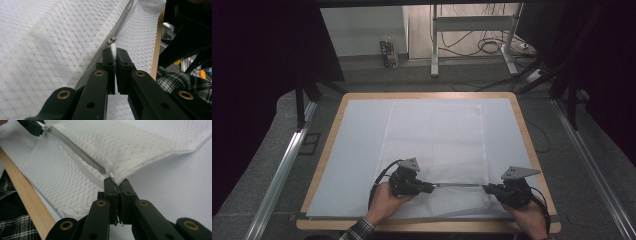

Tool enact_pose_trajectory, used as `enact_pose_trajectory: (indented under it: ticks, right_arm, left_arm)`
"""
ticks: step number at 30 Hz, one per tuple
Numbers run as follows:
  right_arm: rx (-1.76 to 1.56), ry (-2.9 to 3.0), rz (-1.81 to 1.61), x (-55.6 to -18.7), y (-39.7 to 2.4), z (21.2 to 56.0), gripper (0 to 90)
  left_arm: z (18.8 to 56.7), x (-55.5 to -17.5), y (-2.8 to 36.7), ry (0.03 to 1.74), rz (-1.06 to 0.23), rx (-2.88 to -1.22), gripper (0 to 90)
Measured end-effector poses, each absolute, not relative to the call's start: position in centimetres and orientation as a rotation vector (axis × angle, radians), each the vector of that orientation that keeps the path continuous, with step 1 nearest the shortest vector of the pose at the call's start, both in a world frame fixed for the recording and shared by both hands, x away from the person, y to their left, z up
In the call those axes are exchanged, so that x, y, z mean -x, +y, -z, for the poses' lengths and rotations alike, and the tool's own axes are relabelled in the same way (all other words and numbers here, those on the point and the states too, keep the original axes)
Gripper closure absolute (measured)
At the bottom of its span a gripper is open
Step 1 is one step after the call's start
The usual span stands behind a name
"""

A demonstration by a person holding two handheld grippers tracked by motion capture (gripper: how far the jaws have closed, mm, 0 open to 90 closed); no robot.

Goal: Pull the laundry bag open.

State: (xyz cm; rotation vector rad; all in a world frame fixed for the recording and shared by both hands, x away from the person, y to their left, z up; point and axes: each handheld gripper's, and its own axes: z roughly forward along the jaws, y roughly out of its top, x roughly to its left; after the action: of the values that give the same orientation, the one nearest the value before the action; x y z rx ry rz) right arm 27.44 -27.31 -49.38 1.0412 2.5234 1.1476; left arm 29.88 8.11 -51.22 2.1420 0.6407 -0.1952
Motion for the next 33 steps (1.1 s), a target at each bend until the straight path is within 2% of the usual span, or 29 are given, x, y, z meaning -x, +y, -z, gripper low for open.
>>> enact_pose_trajectory:
  ticks: [33]
  right_arm:
    - [-1.051,2.526,-1.133,-27.5,-27.4,49.4,85.9]
  left_arm:
    - [51.0,-29.0,11.5,0.709,0.163,-2.148,87.8]
